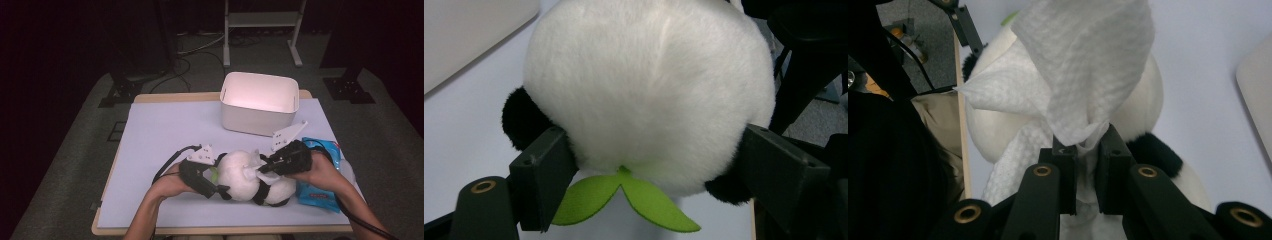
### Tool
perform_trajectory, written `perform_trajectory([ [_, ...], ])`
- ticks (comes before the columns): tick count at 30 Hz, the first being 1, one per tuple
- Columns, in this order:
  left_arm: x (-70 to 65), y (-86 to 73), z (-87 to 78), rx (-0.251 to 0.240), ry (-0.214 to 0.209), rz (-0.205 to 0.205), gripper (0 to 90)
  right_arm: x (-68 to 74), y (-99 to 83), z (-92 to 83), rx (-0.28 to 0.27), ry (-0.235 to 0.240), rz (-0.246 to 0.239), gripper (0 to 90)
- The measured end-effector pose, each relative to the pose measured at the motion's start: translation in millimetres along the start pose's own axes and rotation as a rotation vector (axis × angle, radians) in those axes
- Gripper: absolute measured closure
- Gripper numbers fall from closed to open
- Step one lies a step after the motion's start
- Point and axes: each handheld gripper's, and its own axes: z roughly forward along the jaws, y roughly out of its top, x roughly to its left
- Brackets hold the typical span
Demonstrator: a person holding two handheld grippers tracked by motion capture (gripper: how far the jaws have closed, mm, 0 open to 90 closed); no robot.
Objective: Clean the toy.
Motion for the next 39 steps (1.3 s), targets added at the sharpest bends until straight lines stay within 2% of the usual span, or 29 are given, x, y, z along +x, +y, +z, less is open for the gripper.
perform_trajectory([
  [5, -3.0, 2.6, -0.3, -0.006, 0.001, 0.005, 17.6, 1.6, 12.0, 0.8, -0.006, 0.019, -0.012, 80.6],
  [6, -4.4, 4.3, -0.4, -0.01, 0.001, 0.015, 17.6, 3.1, 21.3, 2.2, -0.009, 0.023, -0.033, 80.6],
  [9, -5.6, 5.2, -0.5, -0.009, 0.001, 0.019, 17.6, 4.4, 28.7, 4.2, -0.006, 0.028, -0.041, 80.6],
  [11, -5.7, 4.8, -0.7, -0.006, 0.001, 0.019, 17.6, 6.0, 40.4, 9.5, -0.003, 0.03, -0.065, 80.5],
  [14, -4.4, 2.6, -0.8, 0.003, 0.002, 0.017, 17.6, 6.9, 43.4, 13.3, 0.007, 0.031, -0.075, 80.4],
  [20, -2.3, 0.5, -0.5, 0.003, -0.001, 0.012, 17.6, 5.7, 31.1, 12.0, 0.0, 0.036, -0.051, 80.4],
  [23, -2.1, 0.4, -0.7, 0.006, -0.001, 0.012, 17.6, 4.4, 12.6, 4.6, -0.01, 0.033, -0.014, 80.4],
  [24, -2.2, 0.6, -0.7, 0.005, 0.0, 0.011, 17.6, 4.4, 12.6, 4.6, -0.01, 0.033, -0.014, 80.4],
  [29, -2.5, 1.9, -0.6, -0.007, 0.002, 0.014, 17.6, 5.4, -15.2, -5.2, -0.014, 0.012, 0.026, 80.3],
  [34, -3.2, 3.1, -0.7, -0.003, 0.005, 0.016, 17.7, 10.2, -20.1, -7.7, -0.017, 0.0, 0.025, 80.1],
  [39, -3.1, 3.3, -0.7, -0.003, 0.012, 0.009, 17.7, 12.4, -12.5, -5.4, -0.02, 0.01, 0.006, 80.0],
])
